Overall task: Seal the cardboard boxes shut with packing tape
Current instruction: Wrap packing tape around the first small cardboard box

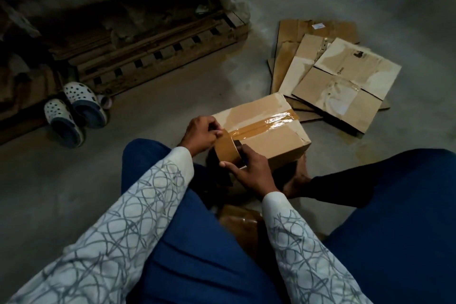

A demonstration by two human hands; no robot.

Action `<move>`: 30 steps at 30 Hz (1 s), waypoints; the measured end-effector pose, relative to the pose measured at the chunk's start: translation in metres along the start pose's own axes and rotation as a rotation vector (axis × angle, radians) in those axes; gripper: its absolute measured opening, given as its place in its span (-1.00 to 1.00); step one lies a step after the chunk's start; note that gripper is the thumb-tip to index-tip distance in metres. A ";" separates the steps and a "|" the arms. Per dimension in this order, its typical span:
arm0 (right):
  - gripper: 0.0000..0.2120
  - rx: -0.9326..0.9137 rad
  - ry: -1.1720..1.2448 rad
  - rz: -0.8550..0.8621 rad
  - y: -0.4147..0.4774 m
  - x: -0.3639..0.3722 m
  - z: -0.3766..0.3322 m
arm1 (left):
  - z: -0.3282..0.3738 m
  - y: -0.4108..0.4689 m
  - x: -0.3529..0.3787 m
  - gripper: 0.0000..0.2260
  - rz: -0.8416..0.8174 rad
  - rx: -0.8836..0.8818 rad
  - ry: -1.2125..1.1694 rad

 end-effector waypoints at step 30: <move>-0.77 0.293 -0.087 0.011 0.012 0.044 0.065 | -0.127 0.195 -0.006 -0.94 -0.076 -0.046 0.014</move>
Point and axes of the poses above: each hand's wrist, its own y-axis towards the middle knuckle, its own x-axis out of the palm, z = x × y, the point moved 3 cm from there along y, towards the middle knuckle, and after that the axes turned 8 degrees about -z, right-handed, at the moved point
